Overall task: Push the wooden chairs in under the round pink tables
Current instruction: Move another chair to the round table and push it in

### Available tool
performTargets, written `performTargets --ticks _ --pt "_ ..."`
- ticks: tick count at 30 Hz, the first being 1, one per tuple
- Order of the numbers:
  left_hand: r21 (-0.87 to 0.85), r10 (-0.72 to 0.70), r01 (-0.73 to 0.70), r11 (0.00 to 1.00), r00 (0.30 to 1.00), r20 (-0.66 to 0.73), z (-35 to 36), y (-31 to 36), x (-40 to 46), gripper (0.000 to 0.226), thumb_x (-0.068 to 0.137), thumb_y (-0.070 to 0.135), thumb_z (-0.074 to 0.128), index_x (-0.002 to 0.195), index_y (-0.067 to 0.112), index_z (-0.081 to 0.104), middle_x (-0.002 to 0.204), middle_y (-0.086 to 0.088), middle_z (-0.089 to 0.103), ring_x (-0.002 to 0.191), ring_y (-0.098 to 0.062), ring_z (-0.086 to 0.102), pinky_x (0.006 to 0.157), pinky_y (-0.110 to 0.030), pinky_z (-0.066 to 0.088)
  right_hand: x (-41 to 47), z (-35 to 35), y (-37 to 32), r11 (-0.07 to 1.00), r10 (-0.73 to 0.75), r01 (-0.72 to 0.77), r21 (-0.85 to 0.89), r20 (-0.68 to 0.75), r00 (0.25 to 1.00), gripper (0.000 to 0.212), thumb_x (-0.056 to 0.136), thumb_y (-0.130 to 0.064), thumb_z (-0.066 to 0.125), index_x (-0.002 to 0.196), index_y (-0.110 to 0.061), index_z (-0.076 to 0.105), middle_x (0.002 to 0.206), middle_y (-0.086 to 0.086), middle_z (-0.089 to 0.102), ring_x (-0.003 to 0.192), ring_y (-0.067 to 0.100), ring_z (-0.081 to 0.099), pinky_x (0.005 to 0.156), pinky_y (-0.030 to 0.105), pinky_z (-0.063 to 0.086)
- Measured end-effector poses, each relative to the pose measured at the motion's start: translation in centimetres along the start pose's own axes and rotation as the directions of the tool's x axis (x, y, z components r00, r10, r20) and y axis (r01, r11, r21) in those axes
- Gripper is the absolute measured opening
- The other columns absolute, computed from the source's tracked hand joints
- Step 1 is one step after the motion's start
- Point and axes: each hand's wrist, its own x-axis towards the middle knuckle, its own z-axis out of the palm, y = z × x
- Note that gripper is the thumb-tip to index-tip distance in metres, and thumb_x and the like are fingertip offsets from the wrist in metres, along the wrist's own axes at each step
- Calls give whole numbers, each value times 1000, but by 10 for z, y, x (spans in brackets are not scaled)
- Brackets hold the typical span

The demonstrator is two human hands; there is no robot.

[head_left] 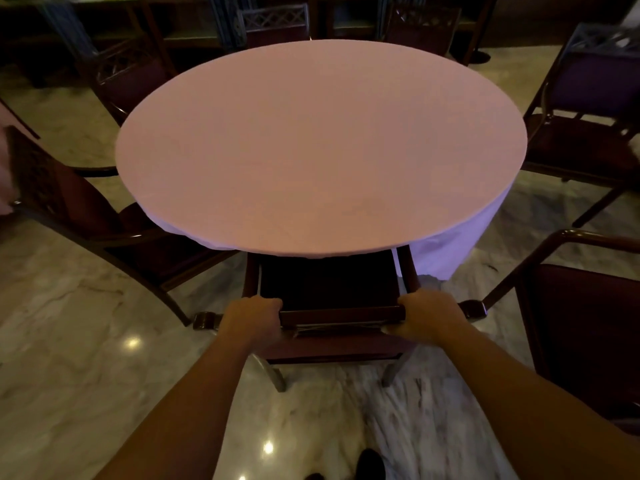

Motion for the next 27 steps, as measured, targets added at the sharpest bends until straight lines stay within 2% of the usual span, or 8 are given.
performTargets --ticks 3,5,7,11,17,20,24,27 --pt "89 36 -39 995 999 29 -4 -4 4 24 89 45 57 99 26 68 82 3 62 83 -24 66 71 -37 52 -2 -4 -6 1000 9 -9 0 -2 1000 47 84 -65 64 102 -22 70 84 0 62 88 25 69 69 32 48" --pt "124 49 -54 991 998 38 -3 -11 4 30 88 53 58 98 26 70 83 3 64 83 -23 68 70 -36 51 -5 -3 -11 1000 3 -3 -5 1 1000 43 87 -60 63 105 -21 70 87 2 64 89 27 68 71 33 50" --pt "129 55 -60 990 998 38 -2 -20 2 39 84 62 60 97 27 69 87 1 69 83 -25 69 67 -34 50 -9 0 -18 1000 -11 11 -21 -3 1000 43 90 -60 61 105 -21 68 83 0 57 90 27 68 70 33 46" --pt "124 68 -71 990 997 29 -1 -31 0 43 81 66 62 99 28 71 91 1 71 84 -24 69 68 -34 52 -17 1 -29 1000 -24 23 -21 -11 1000 45 92 -61 59 110 -21 65 84 -1 50 94 28 67 75 36 44" --pt "96 70 -73 993 997 32 -4 -36 -7 34 86 55 66 104 27 71 93 0 71 86 -24 68 71 -37 54 -24 2 -37 999 -22 22 23 1 1000 32 93 -47 62 113 -21 63 82 -3 51 91 28 66 79 38 52" --pt "77 63 -66 995 997 40 -5 -36 -13 27 85 49 69 101 27 73 89 0 70 82 -25 68 70 -37 55 -25 3 -43 999 -33 33 -7 20 999 28 96 -41 61 113 -19 58 87 0 53 90 29 65 79 39 53" --pt "74 67 -70 995 997 38 -3 -37 -20 27 84 47 69 99 25 74 86 1 68 80 -24 67 67 -36 53 -24 5 -47 998 -38 39 -42 39 999 28 98 -39 60 116 -19 54 99 6 64 93 31 65 76 39 50" --pt "65 79 -82 995 996 39 -5 -37 -19 27 85 47 69 99 25 74 84 3 66 81 -23 68 69 -36 54 -24 5 -46 999 -32 34 -42 41 999 29 98 -40 60 117 -18 54 103 8 65 94 31 66 75 39 49"
